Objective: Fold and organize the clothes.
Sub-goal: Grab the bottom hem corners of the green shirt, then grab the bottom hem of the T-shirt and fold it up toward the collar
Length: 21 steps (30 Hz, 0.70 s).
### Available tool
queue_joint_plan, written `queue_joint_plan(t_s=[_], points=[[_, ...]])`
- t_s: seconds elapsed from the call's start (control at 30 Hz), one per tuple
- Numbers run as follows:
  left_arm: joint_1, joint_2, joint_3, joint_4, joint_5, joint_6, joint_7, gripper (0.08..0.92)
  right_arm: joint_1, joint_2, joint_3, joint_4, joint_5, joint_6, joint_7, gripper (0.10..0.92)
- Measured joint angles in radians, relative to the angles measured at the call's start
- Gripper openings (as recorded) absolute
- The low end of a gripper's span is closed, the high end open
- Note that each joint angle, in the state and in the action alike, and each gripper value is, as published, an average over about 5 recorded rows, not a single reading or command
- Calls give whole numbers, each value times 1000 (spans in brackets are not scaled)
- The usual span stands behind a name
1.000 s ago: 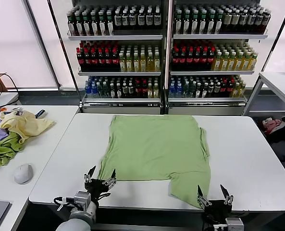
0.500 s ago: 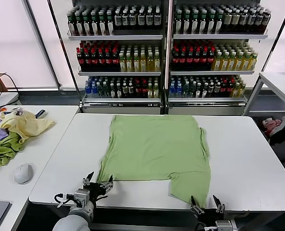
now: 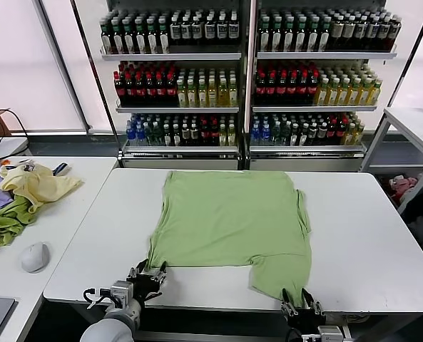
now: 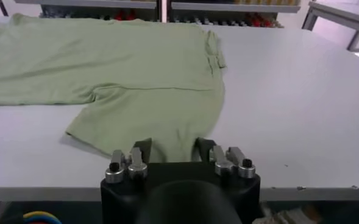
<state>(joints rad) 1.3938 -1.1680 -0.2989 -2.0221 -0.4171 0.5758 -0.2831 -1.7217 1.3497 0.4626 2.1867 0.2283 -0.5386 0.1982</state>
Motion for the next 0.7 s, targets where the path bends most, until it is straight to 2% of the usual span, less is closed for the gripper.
queue_joint_plan(t_s=[0.37, 0.5, 0.7], points=[[12, 7, -14, -16, -23, 4, 3, 117, 22, -26, 35, 13, 51, 20, -40, 171], [15, 12, -23, -41, -31, 6, 11, 95, 34, -40, 55, 31, 73, 44, -59, 128], [0, 32, -35, -80, -42, -7, 28, 94, 81, -72, 98, 49, 127, 83, -66, 127]])
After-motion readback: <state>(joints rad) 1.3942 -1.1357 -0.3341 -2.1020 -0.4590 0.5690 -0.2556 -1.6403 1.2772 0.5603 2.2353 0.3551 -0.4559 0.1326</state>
